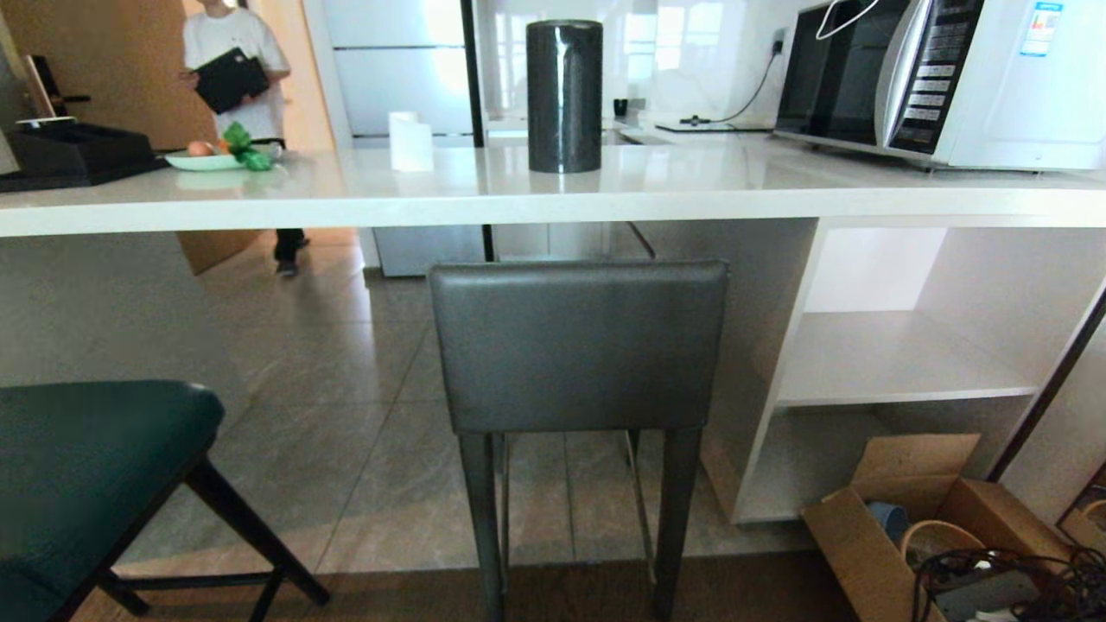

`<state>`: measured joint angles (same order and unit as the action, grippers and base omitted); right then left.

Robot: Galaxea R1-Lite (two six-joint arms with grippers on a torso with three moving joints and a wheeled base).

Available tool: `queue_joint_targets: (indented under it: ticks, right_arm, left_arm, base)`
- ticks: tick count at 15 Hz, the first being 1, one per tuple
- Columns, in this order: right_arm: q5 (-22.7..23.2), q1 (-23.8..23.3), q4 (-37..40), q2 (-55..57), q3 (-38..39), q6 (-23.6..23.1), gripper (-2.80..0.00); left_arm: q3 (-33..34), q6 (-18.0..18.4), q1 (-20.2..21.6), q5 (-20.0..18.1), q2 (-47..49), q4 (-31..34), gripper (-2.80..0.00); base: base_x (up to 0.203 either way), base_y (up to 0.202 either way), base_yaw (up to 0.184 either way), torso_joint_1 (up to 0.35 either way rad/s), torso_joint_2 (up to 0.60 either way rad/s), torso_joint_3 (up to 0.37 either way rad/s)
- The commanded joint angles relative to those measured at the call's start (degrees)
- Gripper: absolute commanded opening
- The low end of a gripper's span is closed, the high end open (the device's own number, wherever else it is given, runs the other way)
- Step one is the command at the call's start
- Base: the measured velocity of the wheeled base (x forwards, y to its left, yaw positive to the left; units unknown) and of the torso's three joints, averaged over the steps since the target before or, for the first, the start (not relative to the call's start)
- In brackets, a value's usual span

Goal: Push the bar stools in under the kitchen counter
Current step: Pull the gray chair out from under the dining table

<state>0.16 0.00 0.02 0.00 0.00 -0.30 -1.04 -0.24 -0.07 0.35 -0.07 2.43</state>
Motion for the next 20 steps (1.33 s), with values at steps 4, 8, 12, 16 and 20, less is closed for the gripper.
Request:
queue_joint_targets:
  ticks: [4,8,12,16,20]
  right_arm:
    - [0.0,0.0,0.0,0.0,0.0,0.0,-2.8]
    - [0.0,0.0,0.0,0.0,0.0,0.0,-2.8]
    - [0.0,0.0,0.0,0.1,0.0,0.3,-2.8]
    - [0.0,0.0,0.0,0.0,0.0,0.3,-2.8]
    - [-0.2,0.0,-0.6,0.0,0.2,0.3,-2.8]
  left_arm:
    - [0.0,0.0,0.0,0.0,0.1,0.0,-2.8]
    - [0.0,0.0,0.0,0.1,0.1,0.0,-2.8]
    - [0.0,0.0,0.0,0.1,0.1,0.0,-2.8]
    - [0.0,0.0,0.0,0.0,0.1,0.0,-2.8]
    - [0.0,0.0,0.1,0.0,0.0,0.0,-2.8]
  base:
    - [0.192,0.0,0.002,0.001,0.0,0.003]
    - [0.194,0.0,0.001,0.001,0.0,0.005]
    - [0.197,0.0,0.0,0.0,0.0,0.002]
    - [0.116,0.0,0.0,0.005,0.0,0.002]
    - [0.0,0.0,0.0,0.0,0.0,0.0]
